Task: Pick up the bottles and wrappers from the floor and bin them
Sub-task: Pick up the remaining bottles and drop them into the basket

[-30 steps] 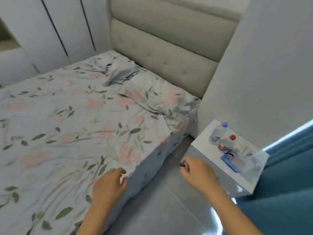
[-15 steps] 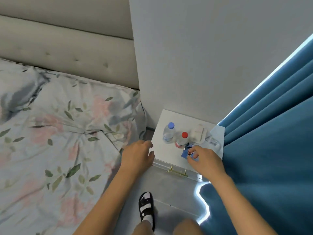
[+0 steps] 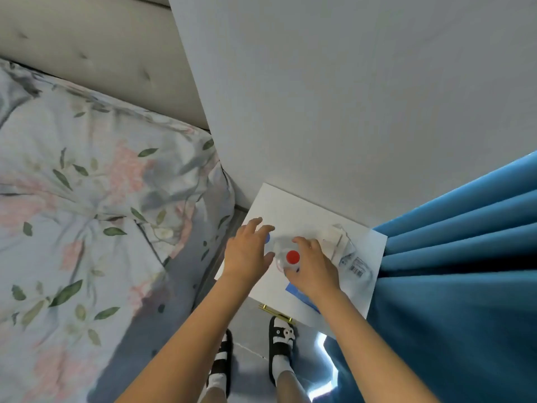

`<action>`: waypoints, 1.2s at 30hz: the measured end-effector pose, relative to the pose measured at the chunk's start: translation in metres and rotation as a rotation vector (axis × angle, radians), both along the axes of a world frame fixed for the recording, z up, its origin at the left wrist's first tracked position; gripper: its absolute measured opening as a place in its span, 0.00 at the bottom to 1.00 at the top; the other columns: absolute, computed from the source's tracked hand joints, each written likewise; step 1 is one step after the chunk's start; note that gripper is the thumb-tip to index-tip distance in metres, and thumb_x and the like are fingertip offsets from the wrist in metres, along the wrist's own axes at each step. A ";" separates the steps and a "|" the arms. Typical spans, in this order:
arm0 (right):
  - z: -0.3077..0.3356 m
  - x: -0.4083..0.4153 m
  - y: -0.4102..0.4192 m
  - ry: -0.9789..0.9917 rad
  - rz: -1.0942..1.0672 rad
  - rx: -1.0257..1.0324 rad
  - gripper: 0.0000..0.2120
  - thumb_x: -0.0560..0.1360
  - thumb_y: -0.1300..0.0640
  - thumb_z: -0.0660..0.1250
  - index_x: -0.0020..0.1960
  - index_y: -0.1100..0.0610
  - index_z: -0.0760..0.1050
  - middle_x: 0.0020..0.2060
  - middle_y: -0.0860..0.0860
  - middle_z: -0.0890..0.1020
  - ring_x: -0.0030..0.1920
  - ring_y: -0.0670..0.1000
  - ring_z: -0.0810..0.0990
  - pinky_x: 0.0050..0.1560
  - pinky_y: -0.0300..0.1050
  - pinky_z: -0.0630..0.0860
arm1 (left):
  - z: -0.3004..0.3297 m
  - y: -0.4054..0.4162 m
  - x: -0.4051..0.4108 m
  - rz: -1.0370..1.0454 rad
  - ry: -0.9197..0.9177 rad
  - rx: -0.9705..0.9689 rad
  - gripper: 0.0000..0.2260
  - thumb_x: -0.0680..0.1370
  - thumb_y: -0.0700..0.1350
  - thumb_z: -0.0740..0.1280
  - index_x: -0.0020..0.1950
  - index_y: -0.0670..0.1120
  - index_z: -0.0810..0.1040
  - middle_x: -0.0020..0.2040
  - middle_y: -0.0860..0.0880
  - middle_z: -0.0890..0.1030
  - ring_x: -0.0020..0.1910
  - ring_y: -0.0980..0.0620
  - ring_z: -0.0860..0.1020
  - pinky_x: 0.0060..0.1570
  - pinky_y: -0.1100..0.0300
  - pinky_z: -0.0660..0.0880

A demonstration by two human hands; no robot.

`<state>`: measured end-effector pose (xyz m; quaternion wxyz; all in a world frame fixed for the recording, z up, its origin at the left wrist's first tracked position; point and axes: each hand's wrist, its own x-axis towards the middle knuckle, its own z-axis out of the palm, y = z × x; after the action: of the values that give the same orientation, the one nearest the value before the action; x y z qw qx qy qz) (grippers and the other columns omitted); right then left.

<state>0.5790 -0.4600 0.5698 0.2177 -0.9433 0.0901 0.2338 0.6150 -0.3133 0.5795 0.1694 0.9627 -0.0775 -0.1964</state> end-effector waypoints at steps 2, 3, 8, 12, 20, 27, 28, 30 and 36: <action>-0.016 0.005 0.004 0.034 0.068 -0.049 0.28 0.74 0.46 0.67 0.71 0.49 0.62 0.65 0.52 0.69 0.60 0.55 0.77 0.54 0.47 0.78 | -0.011 -0.013 0.006 0.015 0.046 0.018 0.25 0.74 0.55 0.69 0.69 0.54 0.69 0.70 0.51 0.70 0.65 0.48 0.73 0.54 0.53 0.77; -0.022 0.007 0.005 0.043 0.091 -0.057 0.27 0.75 0.46 0.66 0.70 0.49 0.63 0.65 0.52 0.69 0.59 0.54 0.77 0.54 0.47 0.78 | -0.016 -0.017 0.009 0.029 0.070 0.054 0.24 0.74 0.55 0.68 0.68 0.54 0.70 0.67 0.51 0.73 0.61 0.48 0.75 0.50 0.55 0.77; -0.049 0.010 0.001 0.026 0.100 0.029 0.19 0.77 0.50 0.65 0.65 0.53 0.70 0.61 0.52 0.73 0.57 0.54 0.78 0.56 0.45 0.77 | -0.032 -0.019 0.017 0.112 0.133 0.155 0.16 0.76 0.48 0.66 0.62 0.47 0.72 0.57 0.45 0.75 0.49 0.45 0.77 0.40 0.56 0.74; -0.057 0.008 -0.007 -0.018 0.098 0.076 0.10 0.75 0.56 0.67 0.56 0.56 0.74 0.55 0.53 0.74 0.49 0.54 0.79 0.50 0.42 0.76 | -0.028 -0.011 0.010 0.166 0.081 0.133 0.11 0.77 0.45 0.64 0.57 0.44 0.73 0.56 0.45 0.74 0.39 0.45 0.73 0.35 0.56 0.67; -0.029 0.005 -0.001 -0.048 0.228 0.123 0.10 0.75 0.56 0.67 0.55 0.57 0.74 0.54 0.51 0.73 0.50 0.52 0.79 0.52 0.40 0.78 | 0.000 0.027 -0.031 0.444 0.014 0.067 0.13 0.76 0.50 0.66 0.58 0.47 0.75 0.58 0.49 0.75 0.46 0.43 0.79 0.39 0.56 0.71; 0.009 -0.009 0.059 -0.112 0.479 0.108 0.11 0.77 0.50 0.64 0.56 0.54 0.75 0.53 0.49 0.74 0.47 0.50 0.78 0.49 0.39 0.77 | 0.025 0.100 -0.099 0.729 -0.022 0.013 0.14 0.75 0.51 0.67 0.58 0.48 0.76 0.59 0.49 0.75 0.48 0.44 0.79 0.38 0.57 0.69; 0.014 -0.014 0.074 -0.118 0.523 0.106 0.11 0.76 0.50 0.64 0.55 0.54 0.75 0.53 0.49 0.74 0.47 0.50 0.78 0.48 0.40 0.77 | 0.029 0.115 -0.113 0.755 -0.028 0.010 0.14 0.75 0.51 0.67 0.57 0.48 0.76 0.58 0.49 0.75 0.48 0.44 0.79 0.38 0.57 0.68; 0.025 -0.026 0.106 -0.124 0.606 0.101 0.08 0.75 0.51 0.65 0.52 0.53 0.75 0.51 0.49 0.74 0.45 0.51 0.78 0.47 0.41 0.77 | 0.034 0.145 -0.148 0.804 -0.020 -0.001 0.13 0.75 0.52 0.68 0.56 0.49 0.76 0.57 0.50 0.75 0.48 0.45 0.79 0.38 0.57 0.69; 0.055 -0.105 0.211 -0.138 0.769 0.232 0.05 0.72 0.52 0.68 0.45 0.52 0.76 0.47 0.46 0.75 0.43 0.47 0.77 0.42 0.36 0.71 | 0.049 0.219 -0.299 1.118 -0.062 -0.060 0.11 0.72 0.54 0.69 0.51 0.52 0.77 0.53 0.53 0.76 0.45 0.47 0.79 0.41 0.55 0.76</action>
<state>0.4741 -0.2492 0.6246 0.2249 -0.8909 -0.3109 0.2430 0.3160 -0.0946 0.6288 0.2726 0.8574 0.4340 -0.0459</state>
